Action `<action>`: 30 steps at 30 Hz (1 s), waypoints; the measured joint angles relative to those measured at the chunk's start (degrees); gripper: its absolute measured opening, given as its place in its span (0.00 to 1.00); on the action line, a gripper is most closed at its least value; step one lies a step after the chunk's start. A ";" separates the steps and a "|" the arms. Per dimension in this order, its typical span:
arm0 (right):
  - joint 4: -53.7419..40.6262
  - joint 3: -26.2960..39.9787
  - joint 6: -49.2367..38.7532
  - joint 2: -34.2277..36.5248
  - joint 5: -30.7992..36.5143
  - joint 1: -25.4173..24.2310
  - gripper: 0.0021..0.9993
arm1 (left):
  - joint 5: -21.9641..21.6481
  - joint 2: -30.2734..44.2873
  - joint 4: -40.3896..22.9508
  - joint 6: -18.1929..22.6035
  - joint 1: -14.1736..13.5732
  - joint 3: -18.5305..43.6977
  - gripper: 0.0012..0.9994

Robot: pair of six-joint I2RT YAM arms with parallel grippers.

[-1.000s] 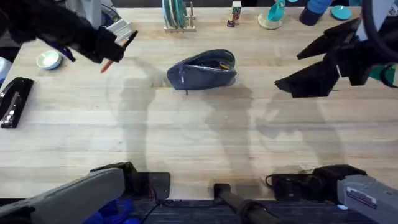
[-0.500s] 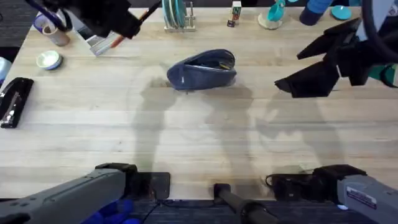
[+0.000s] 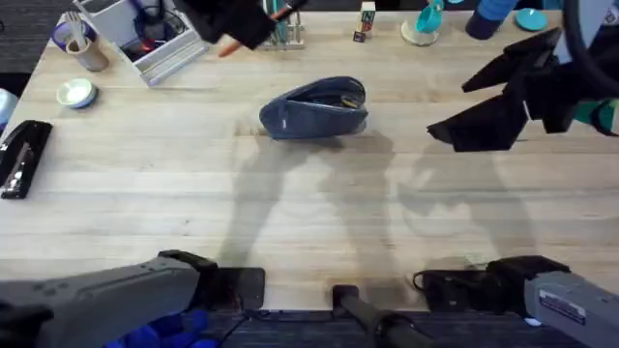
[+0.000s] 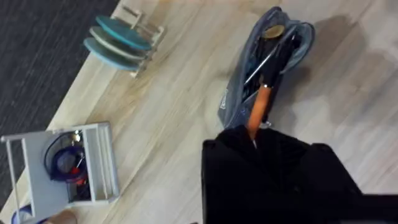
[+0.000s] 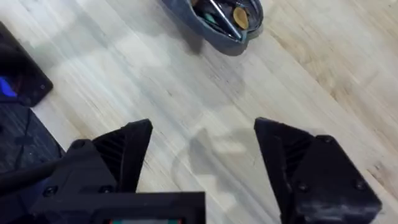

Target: Unzip the bag, pick up the pens from the table one at a time and place them inside, then zip the bag closed.

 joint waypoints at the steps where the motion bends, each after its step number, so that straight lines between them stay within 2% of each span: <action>1: 0.02 0.00 0.00 0.00 0.01 0.00 1.00 | -0.13 1.09 -0.08 -0.05 -0.92 0.43 0.04; 8: 0.00 0.00 0.00 0.00 0.01 0.00 1.00 | -0.22 7.92 -0.97 -0.03 -5.82 3.05 0.04; 18: 0.00 0.00 0.00 0.00 0.01 0.00 1.00 | -0.33 16.40 -1.26 0.46 -10.98 7.00 0.04; 23: 0.00 0.00 0.00 0.00 0.01 0.00 1.00 | -0.33 19.78 -1.26 0.78 -12.26 7.02 0.04; 30: 0.00 0.00 0.00 0.00 0.01 0.00 1.00 | -0.33 23.62 -0.36 1.04 -12.27 7.02 0.04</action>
